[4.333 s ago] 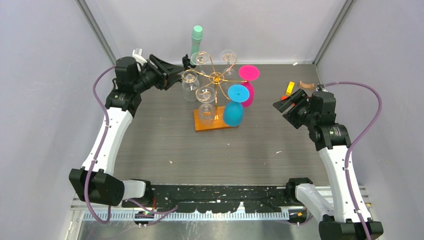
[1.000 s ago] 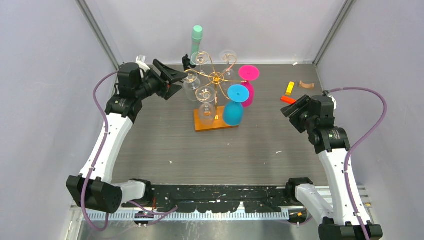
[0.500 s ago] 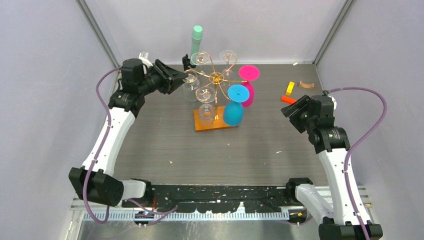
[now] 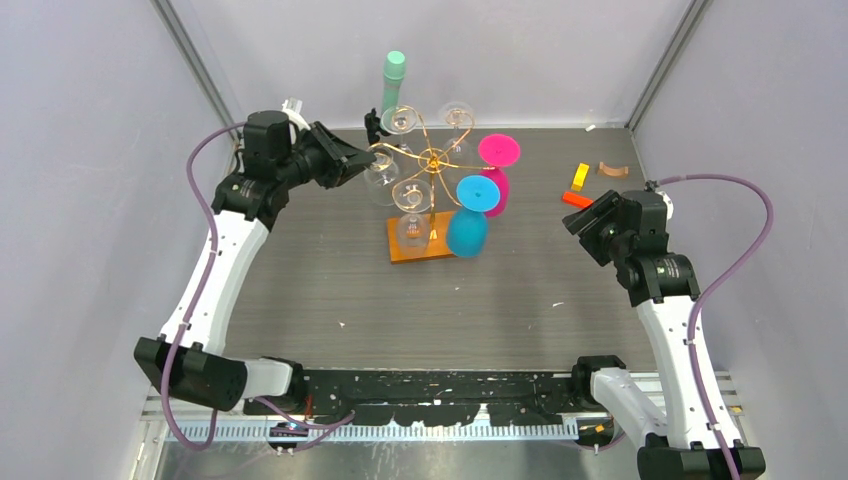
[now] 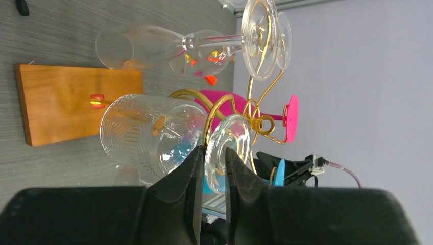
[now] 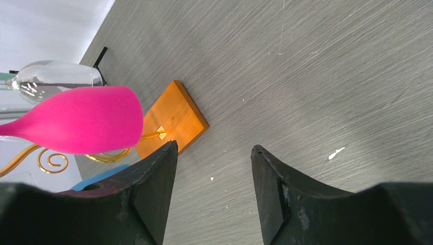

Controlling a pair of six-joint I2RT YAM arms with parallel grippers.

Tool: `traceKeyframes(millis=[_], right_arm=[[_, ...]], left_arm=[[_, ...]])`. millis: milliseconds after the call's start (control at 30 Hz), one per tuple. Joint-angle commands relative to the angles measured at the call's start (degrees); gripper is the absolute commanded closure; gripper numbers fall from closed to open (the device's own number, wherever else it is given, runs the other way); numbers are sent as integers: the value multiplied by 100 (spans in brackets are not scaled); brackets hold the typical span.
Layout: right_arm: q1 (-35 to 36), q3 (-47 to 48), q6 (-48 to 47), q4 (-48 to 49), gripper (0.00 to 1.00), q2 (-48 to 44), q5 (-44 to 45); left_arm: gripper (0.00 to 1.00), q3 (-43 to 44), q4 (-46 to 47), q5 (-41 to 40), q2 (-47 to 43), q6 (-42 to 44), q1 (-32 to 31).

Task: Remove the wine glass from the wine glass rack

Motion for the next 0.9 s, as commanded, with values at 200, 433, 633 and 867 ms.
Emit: traceKeyframes(millis=[200, 433, 633, 867], right_arm=[[4, 16, -91, 155, 40, 88, 141], [3, -41, -113, 189, 40, 118, 155], [-3, -76, -131, 219, 40, 156, 160], [-1, -85, -141, 239, 40, 176, 166]], left_arm=[[97, 511, -373, -294, -52, 630, 43], [83, 1048, -1033, -363, 363, 1338, 42], [83, 1674, -1988, -707, 750, 2100, 34], [76, 2072, -2327, -1017, 843, 2449, 30]])
